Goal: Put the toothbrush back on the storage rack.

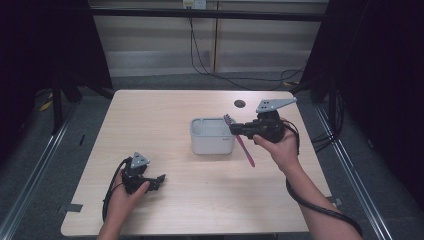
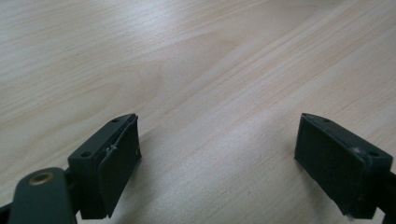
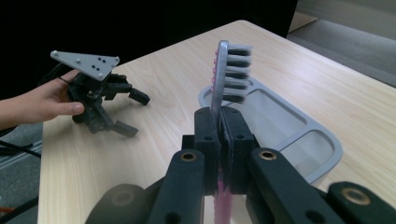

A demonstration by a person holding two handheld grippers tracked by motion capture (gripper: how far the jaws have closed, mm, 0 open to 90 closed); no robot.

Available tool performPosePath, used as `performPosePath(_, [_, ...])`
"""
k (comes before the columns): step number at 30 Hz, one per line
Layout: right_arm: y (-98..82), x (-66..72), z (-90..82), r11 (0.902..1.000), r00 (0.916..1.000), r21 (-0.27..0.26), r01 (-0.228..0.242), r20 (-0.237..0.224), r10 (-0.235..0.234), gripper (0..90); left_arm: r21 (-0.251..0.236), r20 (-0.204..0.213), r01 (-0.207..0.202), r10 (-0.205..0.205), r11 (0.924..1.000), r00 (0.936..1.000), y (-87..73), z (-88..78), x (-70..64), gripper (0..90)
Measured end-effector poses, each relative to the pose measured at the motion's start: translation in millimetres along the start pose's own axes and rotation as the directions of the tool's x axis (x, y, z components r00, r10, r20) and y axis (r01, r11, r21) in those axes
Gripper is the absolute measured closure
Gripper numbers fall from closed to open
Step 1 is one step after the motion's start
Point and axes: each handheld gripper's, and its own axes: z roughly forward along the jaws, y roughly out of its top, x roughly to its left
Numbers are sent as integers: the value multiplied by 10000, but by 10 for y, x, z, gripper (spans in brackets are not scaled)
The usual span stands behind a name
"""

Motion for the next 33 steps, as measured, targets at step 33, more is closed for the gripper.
performPosePath(33, [184, -152, -62, 9861, 9979, -1586, -500, 326, 558, 862, -42, -3, 63, -63, 10000, 10000, -1, 3, -4, 137])
